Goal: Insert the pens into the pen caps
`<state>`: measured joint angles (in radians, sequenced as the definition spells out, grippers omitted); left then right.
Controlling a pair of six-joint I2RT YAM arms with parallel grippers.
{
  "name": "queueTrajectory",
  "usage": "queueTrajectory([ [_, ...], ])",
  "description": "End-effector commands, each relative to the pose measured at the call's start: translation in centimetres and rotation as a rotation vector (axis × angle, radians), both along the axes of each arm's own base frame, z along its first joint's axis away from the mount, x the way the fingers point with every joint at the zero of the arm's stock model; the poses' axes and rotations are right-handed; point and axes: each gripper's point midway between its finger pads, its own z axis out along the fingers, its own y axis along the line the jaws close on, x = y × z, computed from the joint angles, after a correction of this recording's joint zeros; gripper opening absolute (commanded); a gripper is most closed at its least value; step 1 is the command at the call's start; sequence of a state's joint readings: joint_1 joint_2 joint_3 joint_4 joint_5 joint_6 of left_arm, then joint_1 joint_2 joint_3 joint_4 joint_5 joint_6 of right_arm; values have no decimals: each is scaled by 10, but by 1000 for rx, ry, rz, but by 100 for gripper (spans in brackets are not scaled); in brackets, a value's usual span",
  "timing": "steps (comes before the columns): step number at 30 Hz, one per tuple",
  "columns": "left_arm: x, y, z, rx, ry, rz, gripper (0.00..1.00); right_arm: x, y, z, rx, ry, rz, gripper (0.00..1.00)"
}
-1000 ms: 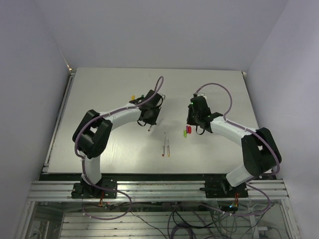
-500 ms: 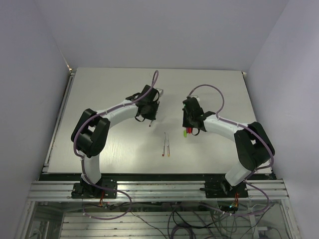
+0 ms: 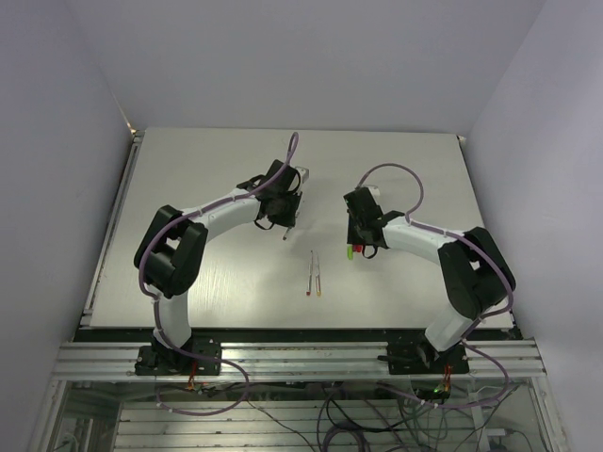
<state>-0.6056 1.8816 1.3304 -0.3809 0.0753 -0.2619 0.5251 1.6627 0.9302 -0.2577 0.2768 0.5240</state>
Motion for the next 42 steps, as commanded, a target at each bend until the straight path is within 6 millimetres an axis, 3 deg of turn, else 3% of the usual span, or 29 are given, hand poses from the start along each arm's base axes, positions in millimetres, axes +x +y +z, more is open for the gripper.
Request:
queueTrajectory([
  [1,2,-6,1,-40,-2,-12,7,3,0,-2,-8,3,-21,24],
  [21,-1,-6,-4,-46,15,-22,7,1,-3,-19,-39,51,-53,23],
  [42,1,-11,-6,-50,22,-39,7,-26,-16,-28,-102,160,-47,22],
])
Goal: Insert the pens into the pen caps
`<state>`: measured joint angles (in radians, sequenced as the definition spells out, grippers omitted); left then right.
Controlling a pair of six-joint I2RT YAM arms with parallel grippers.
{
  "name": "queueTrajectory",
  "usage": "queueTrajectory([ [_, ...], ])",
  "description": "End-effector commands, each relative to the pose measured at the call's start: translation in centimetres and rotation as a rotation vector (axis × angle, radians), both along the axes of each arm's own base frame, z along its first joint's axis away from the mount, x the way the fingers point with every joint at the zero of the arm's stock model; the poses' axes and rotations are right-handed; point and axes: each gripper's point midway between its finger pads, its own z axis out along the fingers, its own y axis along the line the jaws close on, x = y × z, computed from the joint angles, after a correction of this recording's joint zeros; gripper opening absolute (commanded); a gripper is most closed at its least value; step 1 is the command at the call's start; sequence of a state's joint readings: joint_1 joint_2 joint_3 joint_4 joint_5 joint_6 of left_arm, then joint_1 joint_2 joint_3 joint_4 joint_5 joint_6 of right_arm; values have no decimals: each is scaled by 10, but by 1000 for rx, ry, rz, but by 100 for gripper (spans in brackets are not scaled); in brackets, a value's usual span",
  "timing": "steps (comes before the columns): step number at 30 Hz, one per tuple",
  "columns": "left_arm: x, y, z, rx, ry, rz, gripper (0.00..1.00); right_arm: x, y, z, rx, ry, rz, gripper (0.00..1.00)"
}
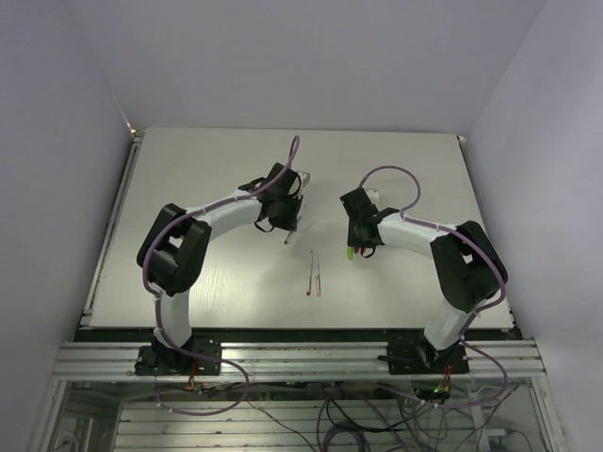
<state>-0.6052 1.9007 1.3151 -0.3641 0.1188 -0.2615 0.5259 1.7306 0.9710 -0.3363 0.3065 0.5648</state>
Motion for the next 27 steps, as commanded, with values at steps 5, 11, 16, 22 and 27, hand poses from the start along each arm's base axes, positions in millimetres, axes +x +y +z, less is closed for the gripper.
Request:
queueTrajectory([
  [5,8,-5,6,-30,-15,-7,7,-25,-9,-16,-63,122,15,24],
  [11,9,-5,6,-31,-15,-3,7,-32,-9,-25,-77,160,28,20],
  [16,10,-4,4,-30,-16,1,7,-33,-6,-29,-65,173,33,0],
  [22,13,-5,7,-35,-29,-9,7,-9,5,-16,-32,83,43,0],
  [27,22,-5,18,-39,-63,-16,7,41,21,23,31,-88,31,0],
])
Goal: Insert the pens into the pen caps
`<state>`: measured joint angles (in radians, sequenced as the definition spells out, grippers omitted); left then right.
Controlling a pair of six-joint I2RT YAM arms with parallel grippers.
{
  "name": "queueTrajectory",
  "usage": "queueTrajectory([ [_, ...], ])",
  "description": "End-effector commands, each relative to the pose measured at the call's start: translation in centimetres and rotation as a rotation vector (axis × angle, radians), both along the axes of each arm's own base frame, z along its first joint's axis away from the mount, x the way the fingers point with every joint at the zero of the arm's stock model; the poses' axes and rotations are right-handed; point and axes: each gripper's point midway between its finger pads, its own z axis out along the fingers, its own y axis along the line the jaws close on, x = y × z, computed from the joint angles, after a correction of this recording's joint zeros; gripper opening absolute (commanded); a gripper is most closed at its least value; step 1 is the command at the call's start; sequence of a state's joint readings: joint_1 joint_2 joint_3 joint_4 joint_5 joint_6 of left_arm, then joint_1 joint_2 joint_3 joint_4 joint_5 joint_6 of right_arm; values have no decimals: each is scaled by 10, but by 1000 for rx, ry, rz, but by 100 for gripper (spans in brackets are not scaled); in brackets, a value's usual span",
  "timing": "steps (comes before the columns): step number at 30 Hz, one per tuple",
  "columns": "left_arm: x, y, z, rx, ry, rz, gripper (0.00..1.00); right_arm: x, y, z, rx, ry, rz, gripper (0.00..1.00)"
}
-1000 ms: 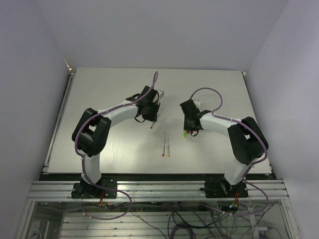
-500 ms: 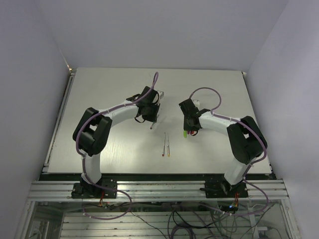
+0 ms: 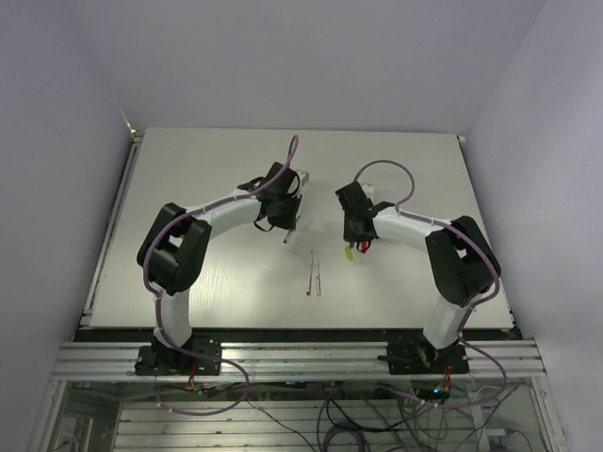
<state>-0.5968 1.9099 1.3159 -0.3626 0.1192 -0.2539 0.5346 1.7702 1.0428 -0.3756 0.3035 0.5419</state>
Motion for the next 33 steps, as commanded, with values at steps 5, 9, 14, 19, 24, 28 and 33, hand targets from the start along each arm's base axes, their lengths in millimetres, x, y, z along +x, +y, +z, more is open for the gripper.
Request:
queueTrajectory([
  [5,28,-17,44,-117,-108,-33,7,81,30,73,156,-300,5,0],
  [9,30,-29,62,-197,-138,-62,7,102,37,112,199,-451,23,0],
  [14,27,-50,93,-345,-189,-115,7,120,31,154,283,-635,17,0],
  [19,21,-67,130,-496,-238,-163,7,123,35,200,420,-820,4,0],
  [24,16,-74,155,-588,-271,-181,7,117,33,226,521,-939,-25,0],
  [28,13,-78,164,-634,-270,-192,7,113,30,243,582,-1009,-46,0],
  [33,12,-78,164,-640,-264,-193,7,107,29,258,637,-1056,-55,0],
])
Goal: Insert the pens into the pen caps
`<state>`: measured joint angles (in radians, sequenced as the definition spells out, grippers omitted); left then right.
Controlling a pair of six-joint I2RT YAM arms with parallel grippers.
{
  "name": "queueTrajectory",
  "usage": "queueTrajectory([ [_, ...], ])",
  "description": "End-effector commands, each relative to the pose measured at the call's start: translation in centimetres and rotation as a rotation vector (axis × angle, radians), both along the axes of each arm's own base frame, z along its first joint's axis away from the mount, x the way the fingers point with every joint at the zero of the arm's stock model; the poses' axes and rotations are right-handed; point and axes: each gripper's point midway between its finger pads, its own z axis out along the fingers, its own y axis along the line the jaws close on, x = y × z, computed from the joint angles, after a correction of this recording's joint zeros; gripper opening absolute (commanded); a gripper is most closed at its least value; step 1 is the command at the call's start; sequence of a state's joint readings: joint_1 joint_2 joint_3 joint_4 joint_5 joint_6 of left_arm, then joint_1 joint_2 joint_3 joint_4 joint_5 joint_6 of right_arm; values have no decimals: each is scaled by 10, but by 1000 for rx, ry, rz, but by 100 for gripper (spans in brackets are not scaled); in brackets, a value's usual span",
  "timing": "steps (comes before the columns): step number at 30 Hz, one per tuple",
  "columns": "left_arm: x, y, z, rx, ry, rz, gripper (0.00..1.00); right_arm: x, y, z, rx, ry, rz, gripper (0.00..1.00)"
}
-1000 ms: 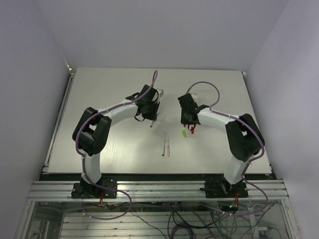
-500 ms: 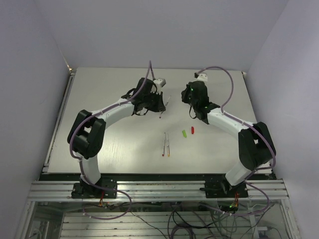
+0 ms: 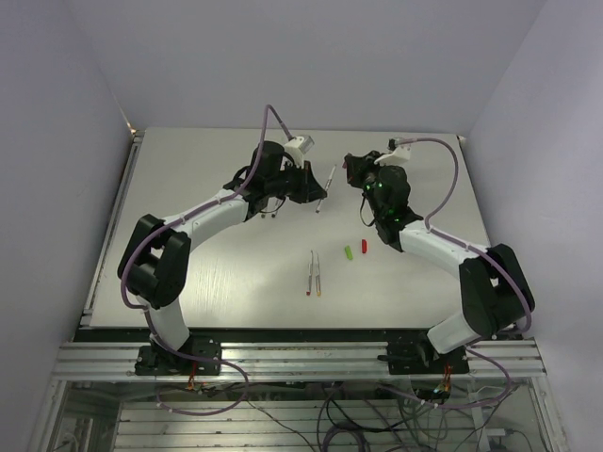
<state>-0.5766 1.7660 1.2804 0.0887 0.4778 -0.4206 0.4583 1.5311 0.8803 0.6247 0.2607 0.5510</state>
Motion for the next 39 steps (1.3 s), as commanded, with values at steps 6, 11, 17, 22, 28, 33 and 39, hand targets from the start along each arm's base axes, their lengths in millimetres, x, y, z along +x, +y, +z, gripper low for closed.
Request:
queueTrajectory([
  [6,-3,-5,24,-74,-40,-35,7,-4,5,46,112,-126,34,0],
  [11,-4,-4,24,-75,-41,-38,7,-3,11,43,115,-119,57,0],
  [17,-4,-4,24,-73,-43,-41,7,-1,15,42,112,-117,70,0],
  [22,-4,-5,25,-79,-44,-44,7,-1,19,38,110,-106,89,0],
  [28,-3,-6,24,-81,-42,-45,7,-1,21,36,106,-101,100,0],
  [33,-2,-6,24,-85,-39,-39,7,-1,23,34,103,-96,109,0],
  [39,2,-6,28,-98,-54,-17,7,-5,27,29,101,-77,139,0],
])
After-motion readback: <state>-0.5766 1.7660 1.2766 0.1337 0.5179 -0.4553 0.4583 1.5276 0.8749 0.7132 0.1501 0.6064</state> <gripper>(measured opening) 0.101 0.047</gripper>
